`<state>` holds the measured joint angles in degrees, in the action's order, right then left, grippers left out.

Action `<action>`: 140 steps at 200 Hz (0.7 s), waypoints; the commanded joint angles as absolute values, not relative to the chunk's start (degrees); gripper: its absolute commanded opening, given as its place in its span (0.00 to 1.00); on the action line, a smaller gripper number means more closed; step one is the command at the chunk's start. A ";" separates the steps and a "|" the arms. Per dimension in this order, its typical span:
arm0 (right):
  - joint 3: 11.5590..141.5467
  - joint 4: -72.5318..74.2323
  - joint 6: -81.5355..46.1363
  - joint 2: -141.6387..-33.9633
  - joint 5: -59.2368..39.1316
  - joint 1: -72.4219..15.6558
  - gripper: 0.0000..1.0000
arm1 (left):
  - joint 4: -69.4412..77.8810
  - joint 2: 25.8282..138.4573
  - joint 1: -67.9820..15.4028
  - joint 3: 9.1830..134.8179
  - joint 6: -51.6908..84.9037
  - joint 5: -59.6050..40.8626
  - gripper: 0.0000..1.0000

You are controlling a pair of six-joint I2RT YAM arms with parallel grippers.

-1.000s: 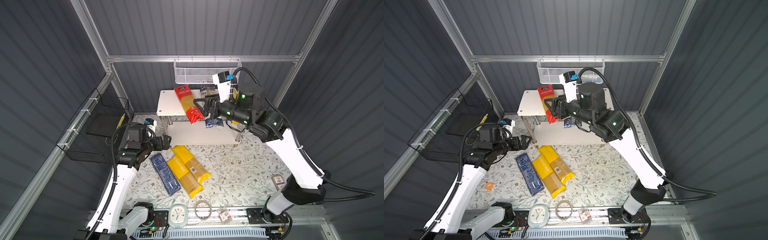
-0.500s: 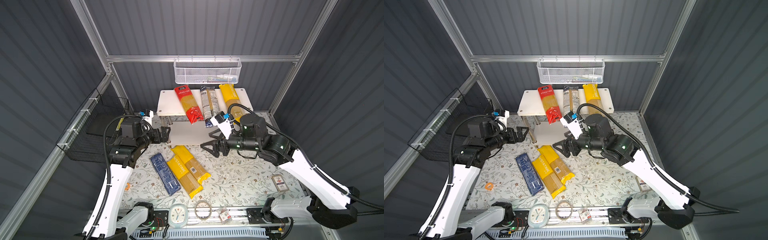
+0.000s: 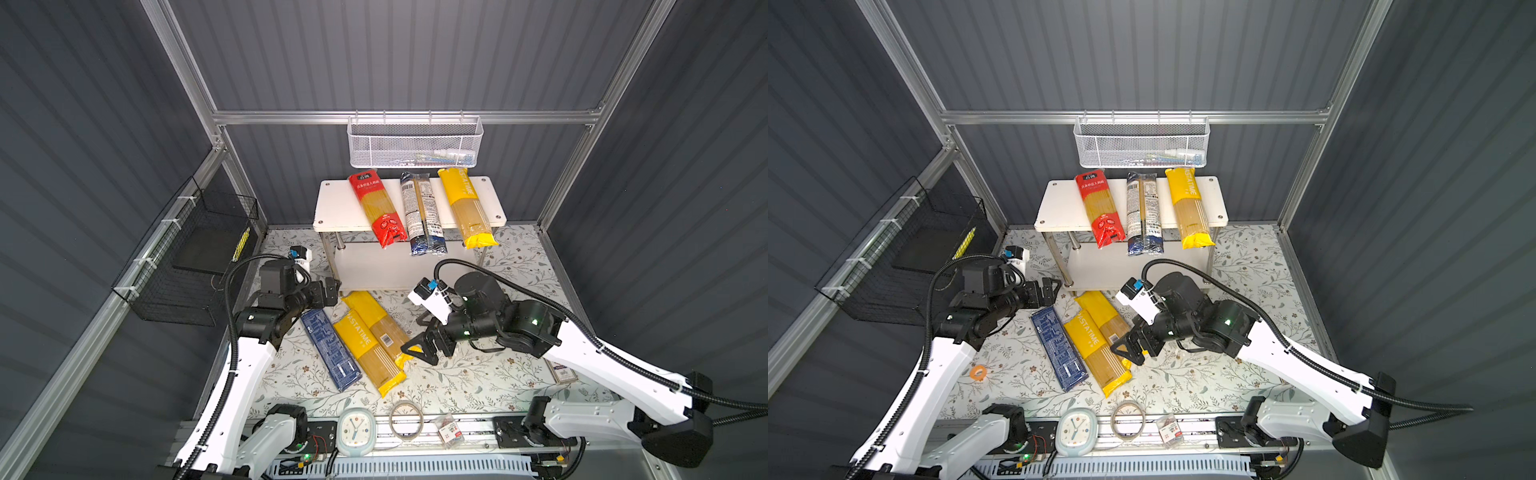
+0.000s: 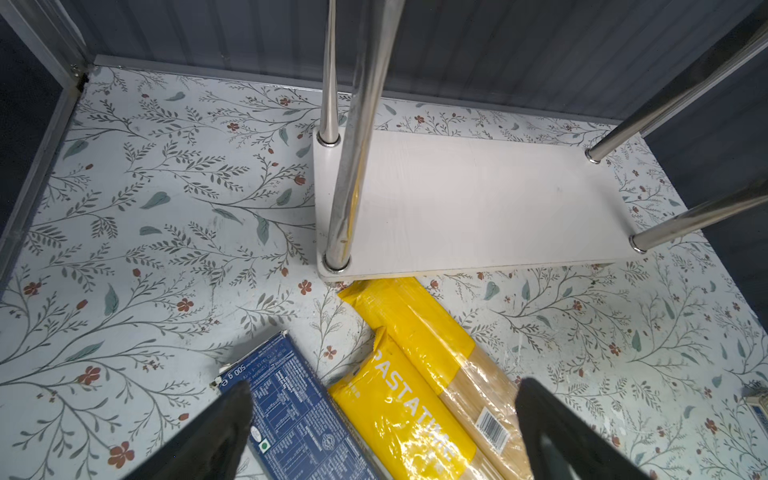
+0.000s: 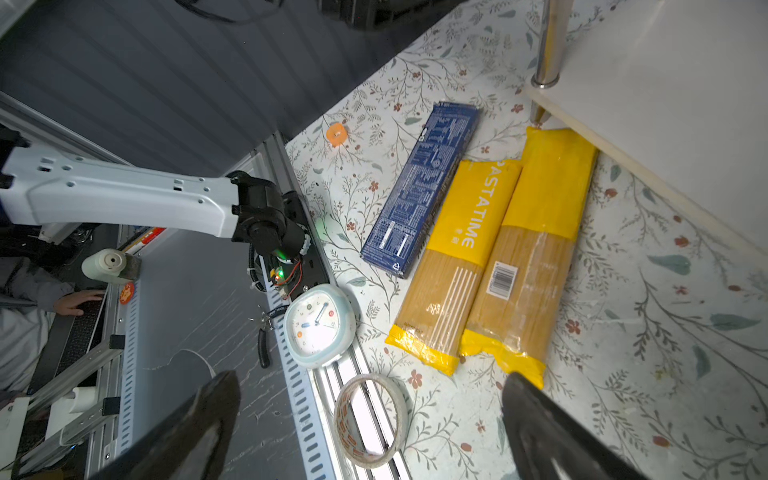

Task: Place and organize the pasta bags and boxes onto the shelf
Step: 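Lower the open right gripper onto the barcoded yellow spaghetti bag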

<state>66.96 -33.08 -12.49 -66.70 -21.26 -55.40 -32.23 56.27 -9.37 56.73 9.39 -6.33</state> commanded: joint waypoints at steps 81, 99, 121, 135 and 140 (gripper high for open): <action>57.15 -29.99 -15.67 -81.20 -4.54 -55.55 0.98 | -33.10 61.63 -9.05 55.22 8.16 -7.69 1.00; 57.52 -28.12 -14.94 -85.47 -3.54 -55.55 0.98 | -32.28 61.02 -9.01 54.50 8.51 -8.61 1.00; 57.22 -23.02 -14.48 -90.10 -4.47 -55.55 0.98 | -32.38 60.35 -9.05 54.23 8.36 -7.93 1.00; 57.48 -19.61 -14.75 -93.01 -5.85 -55.55 0.98 | -32.34 60.23 -9.05 54.18 8.36 -7.45 1.00; 57.63 -18.71 -14.84 -93.83 -6.02 -55.54 0.98 | -32.40 60.22 -9.05 54.14 8.35 -7.34 1.00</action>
